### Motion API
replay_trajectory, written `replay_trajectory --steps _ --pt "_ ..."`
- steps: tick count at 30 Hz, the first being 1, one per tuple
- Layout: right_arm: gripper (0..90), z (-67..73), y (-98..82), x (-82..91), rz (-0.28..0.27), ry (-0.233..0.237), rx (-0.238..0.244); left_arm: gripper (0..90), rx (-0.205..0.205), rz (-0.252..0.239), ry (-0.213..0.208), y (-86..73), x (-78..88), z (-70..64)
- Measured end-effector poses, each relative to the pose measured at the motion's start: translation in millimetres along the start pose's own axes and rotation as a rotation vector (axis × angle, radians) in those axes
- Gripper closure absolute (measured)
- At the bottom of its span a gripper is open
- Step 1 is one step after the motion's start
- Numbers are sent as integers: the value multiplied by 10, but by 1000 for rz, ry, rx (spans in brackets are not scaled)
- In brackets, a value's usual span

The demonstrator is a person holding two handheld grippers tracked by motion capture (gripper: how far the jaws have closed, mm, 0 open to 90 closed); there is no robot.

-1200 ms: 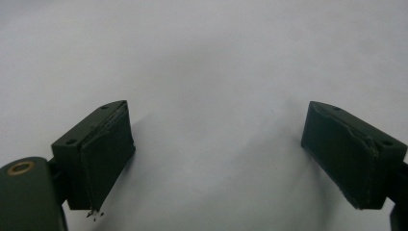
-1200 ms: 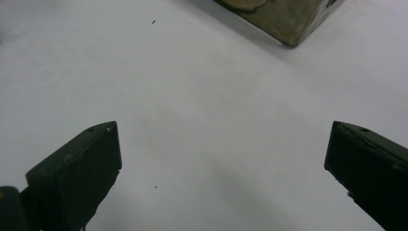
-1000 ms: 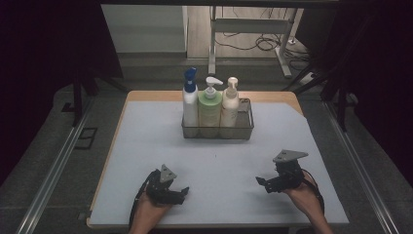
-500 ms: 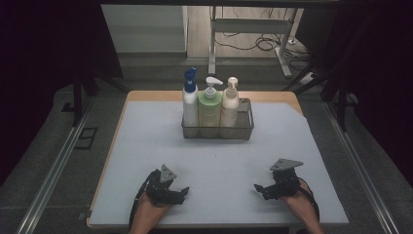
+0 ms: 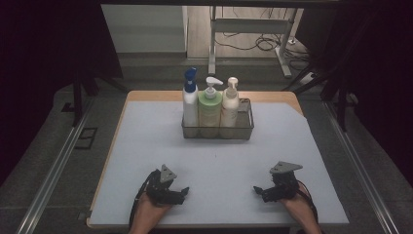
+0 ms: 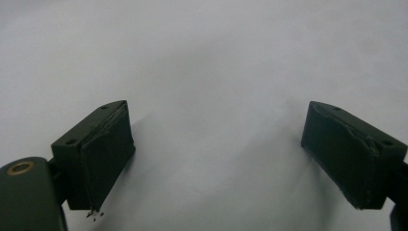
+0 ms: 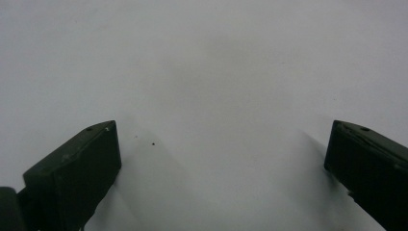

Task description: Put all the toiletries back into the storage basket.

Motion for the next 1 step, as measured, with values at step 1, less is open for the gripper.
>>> replay_trajectory --steps 1 --pt "0 1 1 -1 0 0 0 106 0 0 0 0 0 -1"
Point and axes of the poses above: each handheld gripper's, and its own axes: x roughly backward along the jaws, y roughly out of its top, z roughly to its left, the point moved 7 cm from there along -x, roughly forward along the jaws, and after that the axes turned 9 degrees about -z, right-handed, at the moved point
